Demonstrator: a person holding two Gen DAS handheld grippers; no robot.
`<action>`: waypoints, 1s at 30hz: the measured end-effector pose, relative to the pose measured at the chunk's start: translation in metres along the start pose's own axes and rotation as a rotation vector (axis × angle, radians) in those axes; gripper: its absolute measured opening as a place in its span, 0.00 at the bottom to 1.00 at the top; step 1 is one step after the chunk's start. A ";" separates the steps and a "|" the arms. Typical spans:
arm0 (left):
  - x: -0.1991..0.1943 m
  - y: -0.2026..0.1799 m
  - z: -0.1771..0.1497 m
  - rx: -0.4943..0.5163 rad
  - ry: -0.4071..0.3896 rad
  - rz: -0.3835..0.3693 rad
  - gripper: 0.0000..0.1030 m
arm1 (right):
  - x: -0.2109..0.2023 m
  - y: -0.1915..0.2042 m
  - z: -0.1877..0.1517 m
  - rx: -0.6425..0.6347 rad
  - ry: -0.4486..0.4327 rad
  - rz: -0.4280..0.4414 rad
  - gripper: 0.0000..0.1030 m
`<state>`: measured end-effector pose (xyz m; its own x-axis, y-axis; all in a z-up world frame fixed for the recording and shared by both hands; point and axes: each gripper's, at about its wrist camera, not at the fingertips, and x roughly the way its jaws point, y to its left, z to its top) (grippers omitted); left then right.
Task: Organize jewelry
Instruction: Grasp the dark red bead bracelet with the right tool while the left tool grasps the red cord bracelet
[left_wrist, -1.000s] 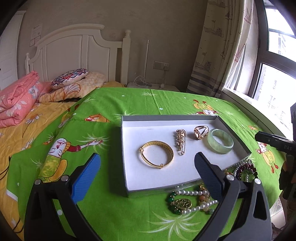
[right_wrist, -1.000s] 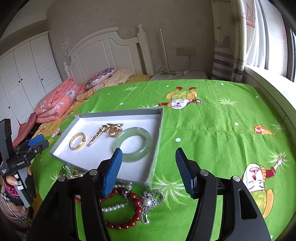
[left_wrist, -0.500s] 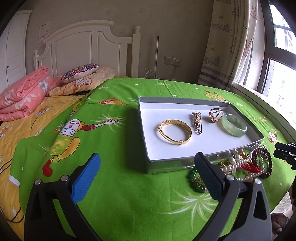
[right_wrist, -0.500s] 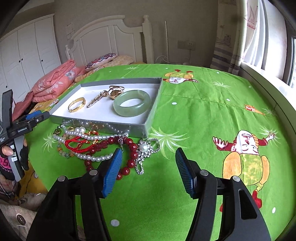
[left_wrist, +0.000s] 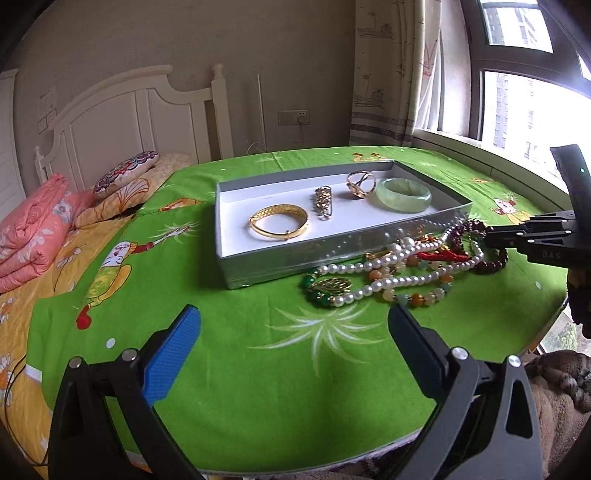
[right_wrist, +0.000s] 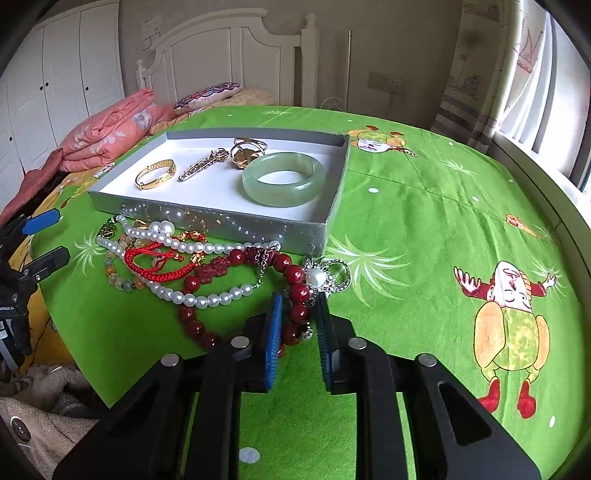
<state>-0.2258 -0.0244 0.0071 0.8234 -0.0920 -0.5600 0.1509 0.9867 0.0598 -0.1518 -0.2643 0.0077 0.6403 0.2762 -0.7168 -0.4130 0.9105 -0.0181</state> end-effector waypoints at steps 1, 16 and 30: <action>-0.001 -0.007 0.001 0.020 -0.005 -0.020 0.97 | -0.001 0.000 0.000 -0.004 -0.007 -0.005 0.13; 0.006 -0.042 0.004 0.136 0.028 -0.143 0.97 | -0.035 -0.023 -0.005 -0.007 -0.053 -0.027 0.12; 0.033 -0.104 0.034 0.482 0.055 -0.303 0.51 | -0.047 -0.070 -0.049 0.103 -0.015 -0.009 0.12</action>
<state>-0.1960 -0.1344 0.0103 0.6766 -0.3420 -0.6521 0.6194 0.7432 0.2530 -0.1846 -0.3560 0.0086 0.6535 0.2716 -0.7065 -0.3386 0.9397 0.0481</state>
